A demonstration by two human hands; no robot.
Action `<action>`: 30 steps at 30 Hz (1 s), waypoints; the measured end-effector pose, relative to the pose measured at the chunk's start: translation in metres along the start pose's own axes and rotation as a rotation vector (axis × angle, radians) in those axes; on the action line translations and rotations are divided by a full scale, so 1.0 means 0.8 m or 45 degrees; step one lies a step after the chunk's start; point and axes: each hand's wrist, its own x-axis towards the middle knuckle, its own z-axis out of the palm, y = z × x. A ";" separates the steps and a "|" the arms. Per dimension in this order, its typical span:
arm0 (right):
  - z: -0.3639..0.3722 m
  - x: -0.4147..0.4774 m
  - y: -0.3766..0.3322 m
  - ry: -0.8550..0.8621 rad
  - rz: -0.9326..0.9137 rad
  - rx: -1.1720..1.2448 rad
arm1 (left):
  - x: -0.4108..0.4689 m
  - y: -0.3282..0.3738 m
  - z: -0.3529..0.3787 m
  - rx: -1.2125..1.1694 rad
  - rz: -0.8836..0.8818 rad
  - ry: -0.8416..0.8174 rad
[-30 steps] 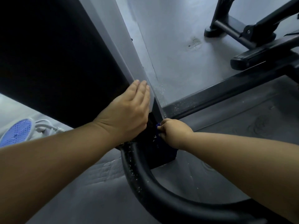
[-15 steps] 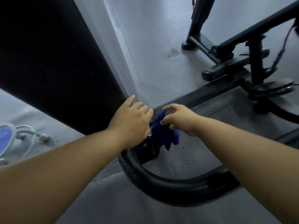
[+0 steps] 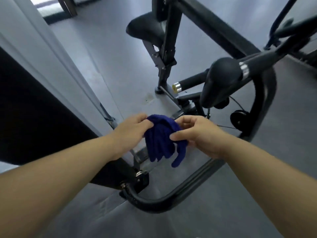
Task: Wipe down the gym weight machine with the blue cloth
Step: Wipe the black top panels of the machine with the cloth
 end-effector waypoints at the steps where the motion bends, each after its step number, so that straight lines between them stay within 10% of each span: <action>1: -0.005 -0.018 -0.028 0.013 -0.005 -0.075 | -0.011 0.034 -0.012 0.003 0.028 0.006; 11: 0.004 -0.128 -0.207 0.518 -0.254 -0.266 | -0.069 0.229 -0.100 0.206 0.428 -0.041; 17: 0.041 -0.146 -0.208 1.244 -0.440 -0.140 | -0.077 0.263 -0.106 0.541 1.008 0.107; 21: 0.071 -0.175 -0.228 1.599 -0.609 -0.018 | -0.109 0.264 -0.103 0.450 1.122 -0.236; 25: 0.102 -0.221 -0.251 1.599 -0.654 0.058 | -0.121 0.255 -0.096 0.264 0.950 -0.603; 30: 0.128 -0.268 -0.258 1.258 -0.654 0.500 | -0.128 0.252 -0.077 -0.039 0.794 -0.548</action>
